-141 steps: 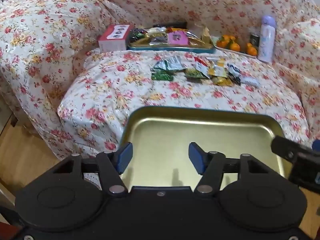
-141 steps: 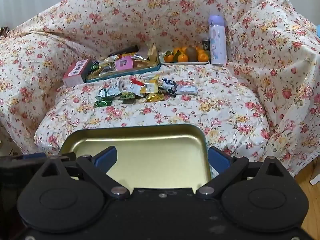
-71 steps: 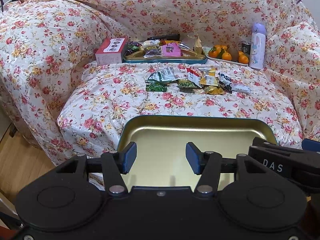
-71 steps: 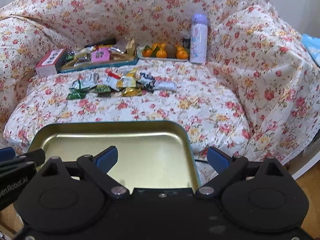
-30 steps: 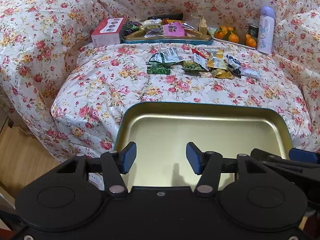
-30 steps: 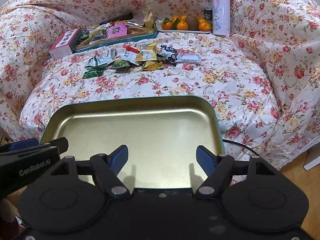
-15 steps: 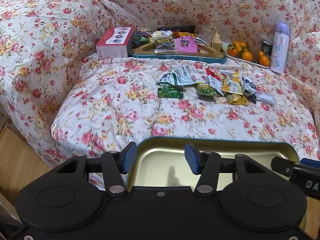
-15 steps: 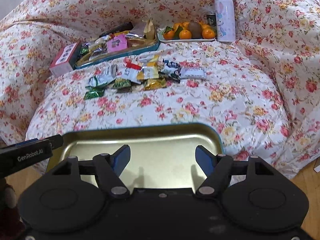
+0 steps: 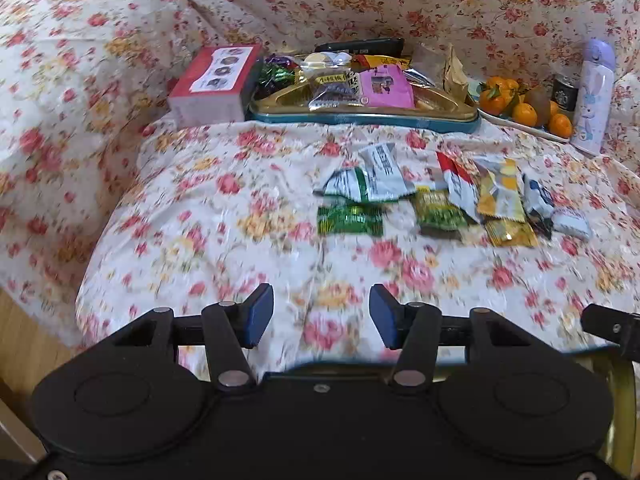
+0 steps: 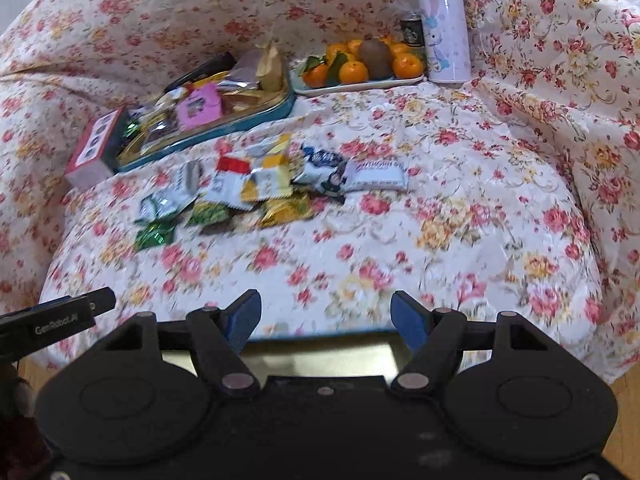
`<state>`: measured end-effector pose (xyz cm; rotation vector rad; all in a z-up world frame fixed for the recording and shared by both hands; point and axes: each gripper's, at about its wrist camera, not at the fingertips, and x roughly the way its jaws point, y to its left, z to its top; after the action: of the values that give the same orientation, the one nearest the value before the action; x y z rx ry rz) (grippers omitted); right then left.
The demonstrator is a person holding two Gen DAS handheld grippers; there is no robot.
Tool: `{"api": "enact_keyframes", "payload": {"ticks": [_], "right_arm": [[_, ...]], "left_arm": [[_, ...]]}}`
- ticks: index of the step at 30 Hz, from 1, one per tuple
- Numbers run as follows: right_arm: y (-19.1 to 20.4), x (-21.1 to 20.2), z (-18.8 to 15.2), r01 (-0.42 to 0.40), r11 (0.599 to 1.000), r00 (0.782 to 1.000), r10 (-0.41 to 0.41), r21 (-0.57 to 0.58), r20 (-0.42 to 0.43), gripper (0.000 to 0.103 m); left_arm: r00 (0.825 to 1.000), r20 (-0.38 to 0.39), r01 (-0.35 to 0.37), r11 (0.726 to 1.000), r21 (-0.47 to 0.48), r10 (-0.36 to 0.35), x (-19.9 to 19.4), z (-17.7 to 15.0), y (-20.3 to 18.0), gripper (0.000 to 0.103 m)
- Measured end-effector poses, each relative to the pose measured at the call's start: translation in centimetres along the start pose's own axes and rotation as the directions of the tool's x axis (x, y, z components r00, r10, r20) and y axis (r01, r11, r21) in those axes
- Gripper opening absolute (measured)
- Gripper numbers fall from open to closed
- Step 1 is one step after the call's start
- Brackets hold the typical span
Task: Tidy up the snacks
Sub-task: 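Grasp the white-green snack bag with the left gripper while the right grasps the blueberry packet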
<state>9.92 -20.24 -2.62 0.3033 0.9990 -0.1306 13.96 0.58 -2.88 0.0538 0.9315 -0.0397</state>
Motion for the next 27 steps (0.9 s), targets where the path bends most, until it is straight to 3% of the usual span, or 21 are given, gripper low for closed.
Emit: {"api": "enact_keyframes", "payload": {"ticks": [4,11,19,23,27], "right_arm": [[-0.5,1.5,1.7,0.004,1.000,1.000,-0.004,0.021,-0.001,0.076],[-0.8,4.5,4.2,0.013,1.000,1.000,-0.013,0.023,-0.029,0.076],[-0.6,7.2,7.0,-0.016,1.000,1.000,0.017,0.025,-0.021,0.076],[-0.4,8.5,7.8,-0.031,0.999,0.999,0.032,0.023,-0.037,0.076],[-0.3,9.4,8.4,-0.059,0.998,0.997,0.061,0.036,-0.050,0.076]], "left_arm": [[1.000,-0.003,-0.004,1.000,0.024,0.004,1.7,1.6,-0.4,0.059],[0.997,-0.075,0.015,0.998,0.054,-0.011,5.5,3.7,-0.6,0.059],[0.998,-0.070,0.010,0.992,0.124,-0.002,8.2,5.5,-1.6,0.059],[0.992,-0.121,0.040,0.993,0.113,-0.027,10.3,5.9,-1.8,0.061],[0.993,-0.114,0.049,0.995,0.092,-0.039,11.0,6.0,-1.6,0.063]]}}
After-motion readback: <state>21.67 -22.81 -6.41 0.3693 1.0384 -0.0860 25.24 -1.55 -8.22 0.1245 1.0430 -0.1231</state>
